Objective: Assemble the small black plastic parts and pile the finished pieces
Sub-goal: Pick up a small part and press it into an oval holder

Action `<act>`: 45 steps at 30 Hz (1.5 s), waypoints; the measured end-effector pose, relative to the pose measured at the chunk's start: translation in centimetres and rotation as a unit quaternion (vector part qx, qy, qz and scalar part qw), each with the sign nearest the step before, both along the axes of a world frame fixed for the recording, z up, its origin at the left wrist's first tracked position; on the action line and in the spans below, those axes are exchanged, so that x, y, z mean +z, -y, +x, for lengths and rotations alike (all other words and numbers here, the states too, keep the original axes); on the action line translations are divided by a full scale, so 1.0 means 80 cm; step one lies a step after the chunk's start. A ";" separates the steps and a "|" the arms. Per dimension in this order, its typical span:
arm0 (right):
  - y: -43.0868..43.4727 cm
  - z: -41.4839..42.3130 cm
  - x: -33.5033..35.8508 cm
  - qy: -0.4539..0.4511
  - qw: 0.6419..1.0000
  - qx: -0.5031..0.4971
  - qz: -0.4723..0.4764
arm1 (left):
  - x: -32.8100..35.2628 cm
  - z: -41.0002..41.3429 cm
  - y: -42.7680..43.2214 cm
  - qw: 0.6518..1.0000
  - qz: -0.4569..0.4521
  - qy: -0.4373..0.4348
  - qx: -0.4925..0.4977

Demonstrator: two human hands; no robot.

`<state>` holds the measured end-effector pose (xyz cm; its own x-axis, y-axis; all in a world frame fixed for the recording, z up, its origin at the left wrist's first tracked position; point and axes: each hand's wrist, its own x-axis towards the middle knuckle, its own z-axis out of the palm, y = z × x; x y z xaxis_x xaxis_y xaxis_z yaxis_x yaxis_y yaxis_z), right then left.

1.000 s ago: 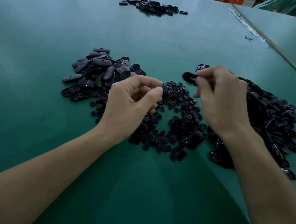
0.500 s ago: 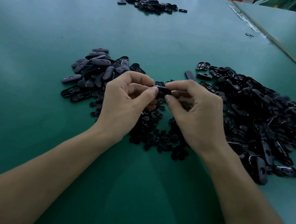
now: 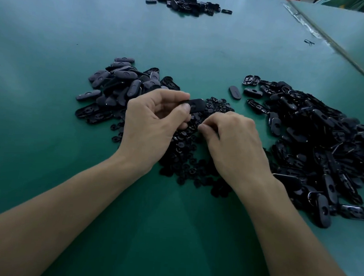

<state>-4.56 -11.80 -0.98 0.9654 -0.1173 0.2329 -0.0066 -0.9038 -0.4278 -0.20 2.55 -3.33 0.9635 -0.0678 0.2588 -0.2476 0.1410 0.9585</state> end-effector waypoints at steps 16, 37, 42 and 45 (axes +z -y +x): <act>0.011 -0.012 0.005 0.148 0.978 -0.003 0.150 | 0.002 -0.004 -0.002 0.999 0.036 0.008 -0.007; 0.008 -0.007 -0.001 0.108 0.936 0.024 0.335 | 0.005 -0.008 0.001 0.993 0.098 0.061 -0.038; 0.007 -0.008 -0.003 0.104 0.940 0.031 0.325 | 0.004 -0.009 0.001 0.992 0.099 0.065 -0.045; 0.007 -0.008 -0.002 0.106 0.938 0.042 0.327 | 0.004 -0.010 0.000 0.991 0.100 0.071 -0.054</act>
<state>-5.20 -12.32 -1.17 0.9182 -0.2265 0.3251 0.2007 -0.4415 -0.8745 -0.97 2.53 -2.99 0.9030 -0.2313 0.3619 -0.3752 -0.0145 0.9268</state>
